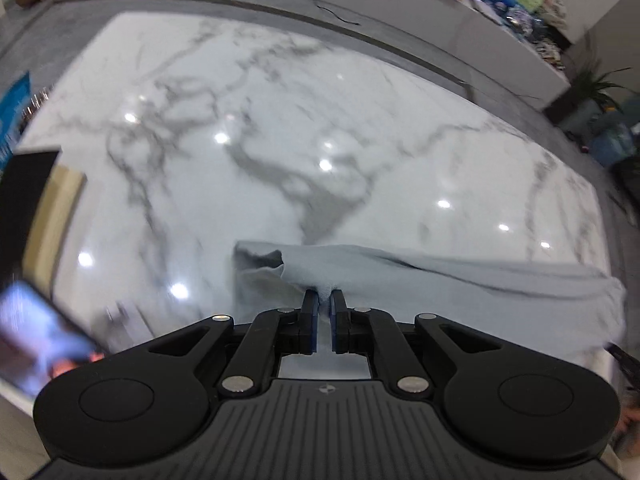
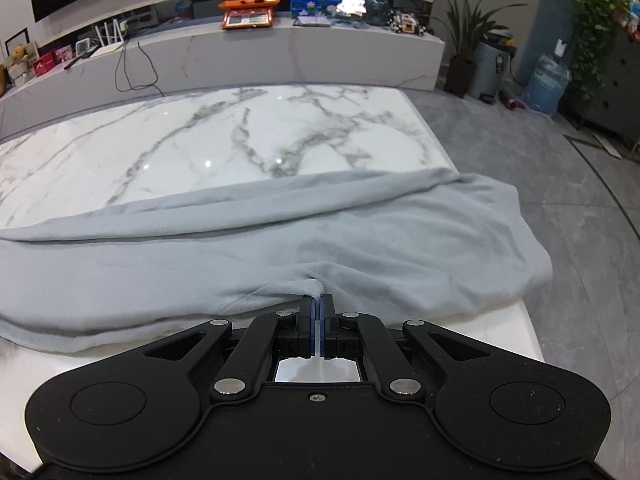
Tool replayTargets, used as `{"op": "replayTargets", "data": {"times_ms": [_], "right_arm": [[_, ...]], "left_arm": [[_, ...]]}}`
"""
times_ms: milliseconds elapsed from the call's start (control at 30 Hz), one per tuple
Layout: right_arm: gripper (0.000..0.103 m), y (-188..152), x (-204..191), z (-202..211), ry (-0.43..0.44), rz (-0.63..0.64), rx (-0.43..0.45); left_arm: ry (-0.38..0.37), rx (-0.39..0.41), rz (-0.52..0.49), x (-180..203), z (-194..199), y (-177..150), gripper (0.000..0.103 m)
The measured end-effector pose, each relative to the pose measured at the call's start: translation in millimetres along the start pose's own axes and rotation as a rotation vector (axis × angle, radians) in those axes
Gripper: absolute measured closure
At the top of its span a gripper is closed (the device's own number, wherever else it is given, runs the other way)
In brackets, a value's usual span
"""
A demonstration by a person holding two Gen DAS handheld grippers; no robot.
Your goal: Fold clothes
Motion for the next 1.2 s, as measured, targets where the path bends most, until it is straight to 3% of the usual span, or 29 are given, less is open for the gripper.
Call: {"op": "replayTargets", "data": {"times_ms": [133, 300, 500, 633, 733, 867, 1100, 1133, 1200], "right_arm": [[0.103, -3.7, 2.6, -3.5, 0.000, -0.009, 0.001], [0.103, -3.3, 3.2, -3.0, -0.002, 0.005, 0.007], [0.101, -8.1, 6.0, 3.7, 0.013, 0.022, -0.014], [0.095, -7.8, 9.4, 17.5, 0.034, 0.007, 0.017], [0.094, -1.8, 9.2, 29.7, 0.034, 0.006, 0.090], [0.093, 1.0, 0.2, 23.8, 0.025, 0.031, 0.144], [0.093, -9.9, -13.1, 9.6, 0.073, 0.010, 0.219], [0.093, -11.2, -13.7, 8.5, 0.078, 0.008, 0.222], [0.093, -12.0, -15.0, 3.8, 0.089, 0.006, 0.219]], "left_arm": [[0.047, -0.036, 0.017, -14.6, -21.8, -22.7, 0.098], [0.124, -0.003, -0.029, -23.5, -47.9, -33.5, 0.098], [0.127, -0.121, -0.012, -26.2, -58.4, -51.8, 0.088], [0.094, -0.063, -0.049, -12.9, -33.7, -42.9, 0.073], [0.144, 0.006, -0.069, -9.7, -28.1, -23.9, 0.066], [0.221, 0.029, -0.058, -19.5, -51.1, 0.6, 0.066], [0.263, -0.029, -0.032, -37.3, -83.8, -1.8, 0.066], [0.266, -0.028, -0.032, -39.4, -85.7, -2.9, 0.067], [0.261, -0.013, -0.024, -41.2, -85.1, -3.6, 0.083]]}}
Point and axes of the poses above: each gripper's, at about its wrist camera, not at the fingertips, and z roughly against the way its jaws point, x to its right, y to its top, the point moved 5 cm from there along -z, roughly the way its jaws point, and after that the axes turned 3 degrees about -y, right-handed, at the moved point
